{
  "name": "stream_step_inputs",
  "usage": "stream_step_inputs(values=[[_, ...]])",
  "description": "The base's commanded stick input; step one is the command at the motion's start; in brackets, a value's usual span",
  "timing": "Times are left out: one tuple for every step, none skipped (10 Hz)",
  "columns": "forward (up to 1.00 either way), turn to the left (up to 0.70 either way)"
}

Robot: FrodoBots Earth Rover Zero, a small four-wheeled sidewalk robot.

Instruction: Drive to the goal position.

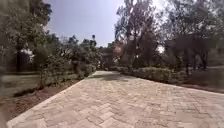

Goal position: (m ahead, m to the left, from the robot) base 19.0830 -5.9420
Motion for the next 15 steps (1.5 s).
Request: stream_step_inputs(values=[[0.5,0.0],[0.5,0.0],[0.5,0.0],[0.5,0.0],[0.5,0.0],[0.5,0.0],[0.5,0.0],[0.5,0.0],[0.5,0.0],[0.5,0.0],[0.5,0.0],[0.5,0.0],[0.5,0.0],[0.5,0.0],[0.5,0.0]])
